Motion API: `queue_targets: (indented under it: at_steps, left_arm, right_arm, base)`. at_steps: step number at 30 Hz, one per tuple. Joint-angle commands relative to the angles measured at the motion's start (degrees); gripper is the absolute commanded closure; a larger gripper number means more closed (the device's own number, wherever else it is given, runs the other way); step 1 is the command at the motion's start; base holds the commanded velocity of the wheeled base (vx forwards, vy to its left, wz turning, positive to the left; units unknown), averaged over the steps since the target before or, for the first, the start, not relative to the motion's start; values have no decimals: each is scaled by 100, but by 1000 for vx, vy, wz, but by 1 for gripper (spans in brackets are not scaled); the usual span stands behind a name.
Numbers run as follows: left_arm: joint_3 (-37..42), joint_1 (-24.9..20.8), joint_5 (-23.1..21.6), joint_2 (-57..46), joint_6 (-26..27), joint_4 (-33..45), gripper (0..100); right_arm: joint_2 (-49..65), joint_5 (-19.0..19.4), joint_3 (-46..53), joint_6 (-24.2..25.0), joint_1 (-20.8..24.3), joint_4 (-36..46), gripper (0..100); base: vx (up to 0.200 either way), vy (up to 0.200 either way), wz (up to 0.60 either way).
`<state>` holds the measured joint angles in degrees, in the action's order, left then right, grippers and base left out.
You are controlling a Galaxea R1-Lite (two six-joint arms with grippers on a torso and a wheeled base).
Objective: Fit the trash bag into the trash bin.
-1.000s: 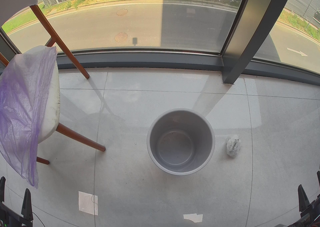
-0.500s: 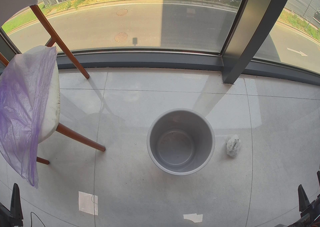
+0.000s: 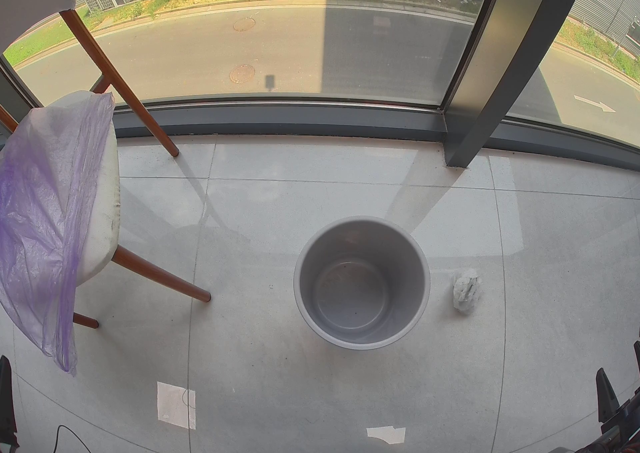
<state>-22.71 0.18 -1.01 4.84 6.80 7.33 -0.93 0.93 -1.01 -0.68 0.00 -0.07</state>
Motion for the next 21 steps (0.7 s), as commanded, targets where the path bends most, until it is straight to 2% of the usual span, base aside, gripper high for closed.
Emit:
queue_targets:
  at_steps: [1,6,10,16,21]
  left_arm:
    - [-401,17,92,1414,49,-232,0]
    - [-462,34,462,2056,32,-320,0]
    - [-471,34,593,2531,14,-539,0]
    - [-559,43,664,3981,-3,-1831,0]
    - [-946,43,585,4825,-39,-2095,0]
  right_arm:
    - [93,4,92,-2,0,-1,0]
    - [93,-5,92,-2,0,-1,0]
    - [93,4,92,-2,0,-1,0]
    - [93,22,92,-72,0,-1,0]
    - [93,30,92,-81,0,7,0]
  base:
    - [0,0,0]
    - [0,0,0]
    - [0,0,0]
    - [0,0,0]
    - [0,0,0]
